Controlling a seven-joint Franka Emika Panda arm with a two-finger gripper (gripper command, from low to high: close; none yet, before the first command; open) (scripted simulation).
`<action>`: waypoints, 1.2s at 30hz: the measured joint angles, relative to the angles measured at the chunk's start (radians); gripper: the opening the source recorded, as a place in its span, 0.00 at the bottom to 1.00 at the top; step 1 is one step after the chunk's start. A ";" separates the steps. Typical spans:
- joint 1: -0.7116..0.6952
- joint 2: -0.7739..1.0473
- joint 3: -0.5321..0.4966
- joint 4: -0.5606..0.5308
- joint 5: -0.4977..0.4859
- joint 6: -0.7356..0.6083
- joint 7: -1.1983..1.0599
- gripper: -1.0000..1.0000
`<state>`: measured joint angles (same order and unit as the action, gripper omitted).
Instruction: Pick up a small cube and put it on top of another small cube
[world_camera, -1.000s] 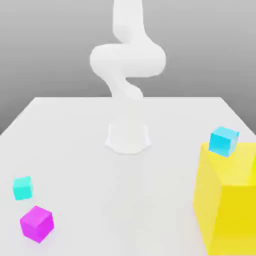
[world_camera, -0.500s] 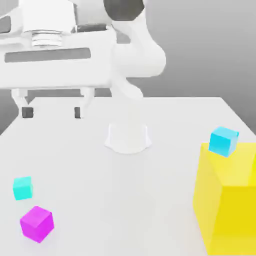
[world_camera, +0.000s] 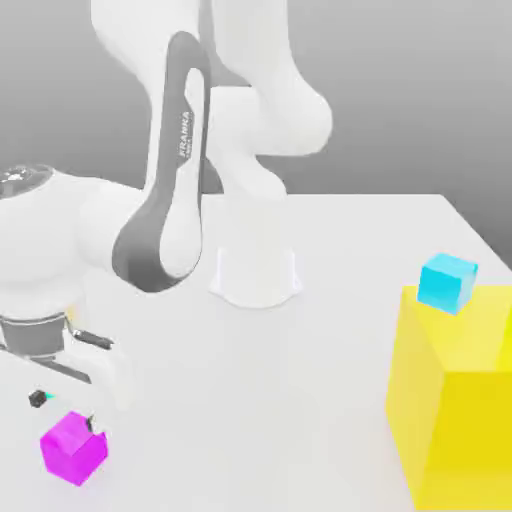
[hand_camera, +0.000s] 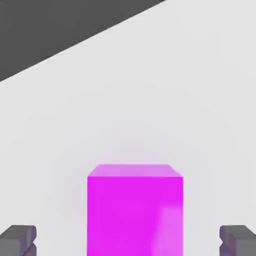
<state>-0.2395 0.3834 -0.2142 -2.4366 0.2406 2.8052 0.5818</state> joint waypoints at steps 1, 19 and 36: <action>-0.016 0.033 0.019 0.007 0.016 0.026 -0.012 0.00; 0.177 -0.237 0.120 0.071 -0.117 -0.304 -0.013 0.00; 0.661 -0.408 0.389 0.243 -0.227 -0.637 -0.171 1.00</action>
